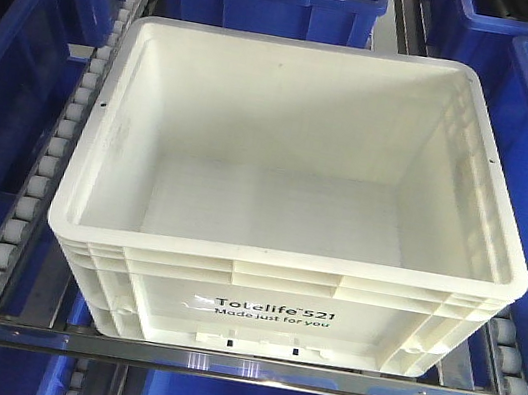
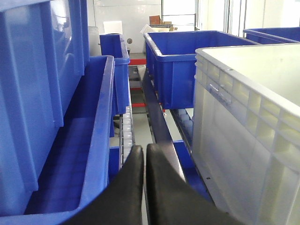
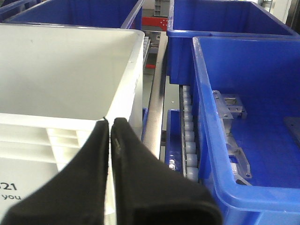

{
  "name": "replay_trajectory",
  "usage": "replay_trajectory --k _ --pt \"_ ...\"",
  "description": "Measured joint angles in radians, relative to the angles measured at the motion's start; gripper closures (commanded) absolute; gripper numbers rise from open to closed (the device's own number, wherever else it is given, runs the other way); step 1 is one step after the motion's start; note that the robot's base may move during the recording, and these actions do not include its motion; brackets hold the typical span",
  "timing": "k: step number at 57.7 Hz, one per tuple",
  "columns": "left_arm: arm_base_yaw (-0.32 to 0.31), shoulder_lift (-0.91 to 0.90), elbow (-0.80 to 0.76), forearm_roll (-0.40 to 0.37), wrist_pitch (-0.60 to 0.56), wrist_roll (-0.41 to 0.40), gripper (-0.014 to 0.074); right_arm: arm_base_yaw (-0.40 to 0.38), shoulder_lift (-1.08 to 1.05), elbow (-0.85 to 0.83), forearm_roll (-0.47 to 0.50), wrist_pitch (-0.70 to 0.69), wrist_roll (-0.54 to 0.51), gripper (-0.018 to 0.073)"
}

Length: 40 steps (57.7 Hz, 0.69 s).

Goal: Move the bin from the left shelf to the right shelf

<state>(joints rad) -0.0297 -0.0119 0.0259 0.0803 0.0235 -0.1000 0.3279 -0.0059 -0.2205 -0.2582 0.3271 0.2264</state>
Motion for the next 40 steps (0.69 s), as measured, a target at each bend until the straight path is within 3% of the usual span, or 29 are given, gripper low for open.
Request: replay_trajectory --k 40 --pt "0.0 0.0 0.0 0.002 0.0 -0.007 0.0603 0.0 0.0 0.0 0.0 0.0 0.0 0.0567"
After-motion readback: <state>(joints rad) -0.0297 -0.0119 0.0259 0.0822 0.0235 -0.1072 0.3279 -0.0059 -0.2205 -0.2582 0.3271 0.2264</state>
